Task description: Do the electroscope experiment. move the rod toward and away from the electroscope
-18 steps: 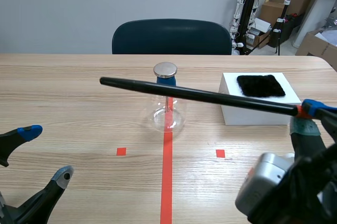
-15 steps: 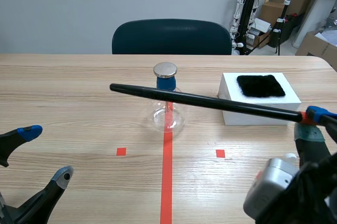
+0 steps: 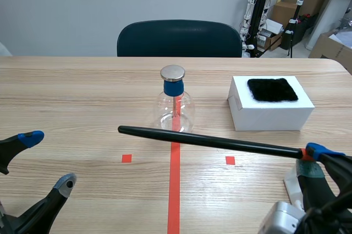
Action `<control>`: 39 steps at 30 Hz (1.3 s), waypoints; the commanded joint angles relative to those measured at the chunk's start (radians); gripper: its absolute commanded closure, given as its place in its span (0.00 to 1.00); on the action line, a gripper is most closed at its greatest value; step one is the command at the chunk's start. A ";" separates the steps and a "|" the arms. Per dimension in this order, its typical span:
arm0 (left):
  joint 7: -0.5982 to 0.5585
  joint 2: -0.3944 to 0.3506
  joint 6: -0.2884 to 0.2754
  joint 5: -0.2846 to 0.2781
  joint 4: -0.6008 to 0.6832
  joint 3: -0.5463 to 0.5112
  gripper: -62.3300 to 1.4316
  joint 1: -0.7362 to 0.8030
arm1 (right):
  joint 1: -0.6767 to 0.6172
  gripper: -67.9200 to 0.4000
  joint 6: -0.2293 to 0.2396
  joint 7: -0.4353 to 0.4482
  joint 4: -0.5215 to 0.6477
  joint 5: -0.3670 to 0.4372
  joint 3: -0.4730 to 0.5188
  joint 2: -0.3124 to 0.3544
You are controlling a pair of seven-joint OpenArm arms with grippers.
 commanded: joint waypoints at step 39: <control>-0.015 -0.006 -0.002 -0.010 0.007 -0.003 0.00 0.000 | 0.083 0.96 -0.147 -0.037 0.066 0.259 0.335 0.039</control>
